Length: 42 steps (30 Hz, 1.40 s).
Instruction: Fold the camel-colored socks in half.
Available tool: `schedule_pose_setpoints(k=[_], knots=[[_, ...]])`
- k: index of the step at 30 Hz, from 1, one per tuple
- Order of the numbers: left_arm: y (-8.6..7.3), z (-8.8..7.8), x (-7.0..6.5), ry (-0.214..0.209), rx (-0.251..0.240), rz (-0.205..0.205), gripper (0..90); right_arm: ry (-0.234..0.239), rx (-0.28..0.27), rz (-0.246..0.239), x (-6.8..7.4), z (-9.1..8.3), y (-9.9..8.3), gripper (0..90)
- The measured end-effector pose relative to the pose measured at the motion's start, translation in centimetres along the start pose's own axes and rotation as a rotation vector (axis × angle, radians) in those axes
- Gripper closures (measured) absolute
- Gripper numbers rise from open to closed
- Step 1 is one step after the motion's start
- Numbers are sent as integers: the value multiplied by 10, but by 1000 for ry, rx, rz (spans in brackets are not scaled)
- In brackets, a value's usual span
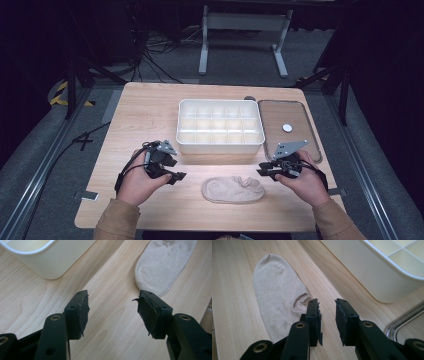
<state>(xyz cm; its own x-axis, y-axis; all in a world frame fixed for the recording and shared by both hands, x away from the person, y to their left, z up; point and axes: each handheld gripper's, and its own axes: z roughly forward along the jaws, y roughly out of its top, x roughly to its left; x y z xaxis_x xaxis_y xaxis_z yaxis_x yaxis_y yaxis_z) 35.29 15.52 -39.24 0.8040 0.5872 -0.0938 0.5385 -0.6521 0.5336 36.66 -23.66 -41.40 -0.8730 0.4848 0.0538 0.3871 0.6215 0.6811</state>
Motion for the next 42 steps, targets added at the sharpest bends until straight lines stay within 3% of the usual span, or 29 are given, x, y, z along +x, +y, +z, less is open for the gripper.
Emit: schedule_pose_setpoints(k=[3,7,10,12,13,14,15,17,19,20,22,26,28,31,34,42], knots=[[11,-1,-6,-9,2,-2,456,26,1,39,0,-2,2,739],[21,-5,-9,-29,1,11,474,26,6,42,2,-3,6,729],[29,0,-14,-9,31,32,486,37,-2,48,5,-5,8,731],[32,2,-19,-21,2,22,497,44,-1,61,7,-4,7,750],[32,3,-21,-61,-75,-15,527,48,-2,66,8,-3,7,765],[30,6,-23,-113,-120,-52,536,57,-3,79,10,-1,8,775],[28,10,-24,-161,-131,-67,546,65,-3,76,12,1,8,777],[26,14,-25,-174,-117,-62,568,74,0,79,14,3,8,786],[23,23,-26,-136,-58,-47,568,89,19,80,18,7,8,816],[22,25,-25,-131,-54,-51,569,96,34,80,19,9,8,827],[20,33,-24,-159,-49,-60,571,101,52,83,21,12,8,853],[21,44,-27,-163,-21,-66,582,126,49,39,32,22,9,879],[20,57,-29,-164,16,-125,586,130,46,23,39,28,12,884],[18,67,-31,-160,47,-141,586,133,43,-8,50,41,14,887],[18,70,-33,-130,71,-140,566,129,76,-9,50,50,10,883],[16,77,-34,-119,94,-164,549,117,98,-10,48,58,5,878]])
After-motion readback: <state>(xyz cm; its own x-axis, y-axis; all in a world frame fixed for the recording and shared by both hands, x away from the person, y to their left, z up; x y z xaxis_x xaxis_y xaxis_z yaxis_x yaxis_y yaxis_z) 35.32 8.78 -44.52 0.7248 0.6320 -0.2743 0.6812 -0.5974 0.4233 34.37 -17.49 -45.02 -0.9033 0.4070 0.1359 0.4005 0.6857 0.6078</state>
